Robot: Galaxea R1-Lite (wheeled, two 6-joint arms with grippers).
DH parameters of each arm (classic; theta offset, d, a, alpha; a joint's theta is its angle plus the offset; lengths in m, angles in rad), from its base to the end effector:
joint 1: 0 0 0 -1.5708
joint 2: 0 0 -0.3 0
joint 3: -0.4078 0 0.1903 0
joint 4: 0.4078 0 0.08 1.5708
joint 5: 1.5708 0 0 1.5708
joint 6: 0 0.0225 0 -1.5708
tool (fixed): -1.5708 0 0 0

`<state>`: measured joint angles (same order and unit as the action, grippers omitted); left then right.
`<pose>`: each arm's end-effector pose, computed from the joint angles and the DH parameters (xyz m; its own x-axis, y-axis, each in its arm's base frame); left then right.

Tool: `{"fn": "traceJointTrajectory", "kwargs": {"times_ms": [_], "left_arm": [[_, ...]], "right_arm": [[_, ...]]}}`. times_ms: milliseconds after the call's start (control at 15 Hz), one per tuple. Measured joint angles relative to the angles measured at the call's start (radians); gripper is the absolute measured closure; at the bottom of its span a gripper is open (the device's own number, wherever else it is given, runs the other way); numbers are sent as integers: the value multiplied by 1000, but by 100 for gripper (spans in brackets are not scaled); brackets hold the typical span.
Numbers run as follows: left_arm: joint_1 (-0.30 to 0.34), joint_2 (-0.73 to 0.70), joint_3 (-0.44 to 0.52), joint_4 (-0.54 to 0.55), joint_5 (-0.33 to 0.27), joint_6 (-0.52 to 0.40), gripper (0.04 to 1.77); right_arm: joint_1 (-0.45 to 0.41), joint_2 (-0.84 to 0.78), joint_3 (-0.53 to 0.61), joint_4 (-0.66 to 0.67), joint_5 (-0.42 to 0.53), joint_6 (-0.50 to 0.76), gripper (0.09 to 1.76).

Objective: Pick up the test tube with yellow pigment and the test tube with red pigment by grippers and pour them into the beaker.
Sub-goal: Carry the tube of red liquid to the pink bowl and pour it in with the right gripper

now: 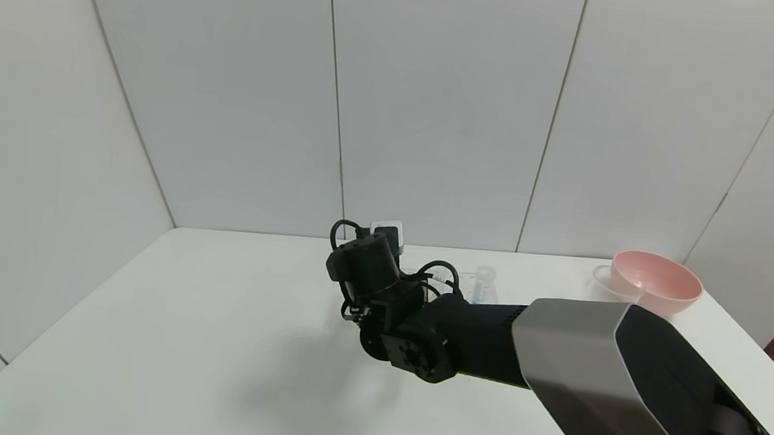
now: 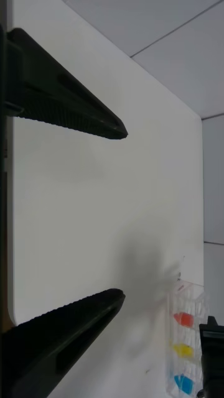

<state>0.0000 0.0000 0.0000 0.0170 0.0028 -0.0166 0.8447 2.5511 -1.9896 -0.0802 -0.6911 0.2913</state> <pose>-0.0228 0.0001 0.0737 0.9999 0.0028 -0.0170 -0.0031 0.9999 -0.0165 0.3583 0.3820 0.0928 0.9301 0.0875 -0.3567 -0.1043 0.9941 -0.0281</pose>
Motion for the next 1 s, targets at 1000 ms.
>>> {"fn": "traceJointTrajectory", "kwargs": {"times_ms": [1000], "left_arm": [[0,0,0,0,0,0,9]], "right_arm": [[1,-87,-1,69,13,-29,135]]}}
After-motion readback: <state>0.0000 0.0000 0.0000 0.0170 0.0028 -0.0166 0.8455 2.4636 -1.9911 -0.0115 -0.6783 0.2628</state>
